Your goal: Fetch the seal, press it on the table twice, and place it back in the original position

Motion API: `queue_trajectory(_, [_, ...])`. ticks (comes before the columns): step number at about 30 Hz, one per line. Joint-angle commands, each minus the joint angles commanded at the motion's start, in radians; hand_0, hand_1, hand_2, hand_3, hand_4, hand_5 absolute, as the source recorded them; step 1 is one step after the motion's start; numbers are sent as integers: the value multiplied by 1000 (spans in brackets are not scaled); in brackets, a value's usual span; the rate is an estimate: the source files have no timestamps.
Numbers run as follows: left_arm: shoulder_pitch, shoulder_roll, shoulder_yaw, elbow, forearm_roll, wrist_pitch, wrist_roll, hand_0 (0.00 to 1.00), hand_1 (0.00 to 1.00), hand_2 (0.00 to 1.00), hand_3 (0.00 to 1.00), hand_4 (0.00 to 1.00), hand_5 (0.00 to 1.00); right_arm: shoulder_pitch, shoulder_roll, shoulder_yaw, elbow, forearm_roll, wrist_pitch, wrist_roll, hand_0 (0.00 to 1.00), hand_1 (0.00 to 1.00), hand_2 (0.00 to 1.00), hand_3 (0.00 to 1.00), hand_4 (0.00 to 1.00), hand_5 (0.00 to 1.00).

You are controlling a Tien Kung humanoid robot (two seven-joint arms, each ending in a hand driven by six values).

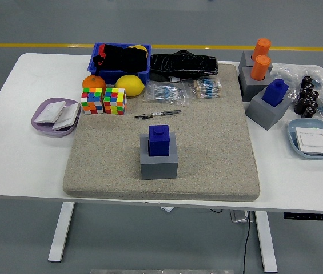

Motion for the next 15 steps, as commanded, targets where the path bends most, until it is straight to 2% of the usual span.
queue_trajectory(15, [-1, 1, -5, 0, 1, -1, 3, 874, 859, 843, 853, 809, 169, 2, 1, 7, 0, -1, 6, 4, 783, 694, 663, 643, 804, 467])
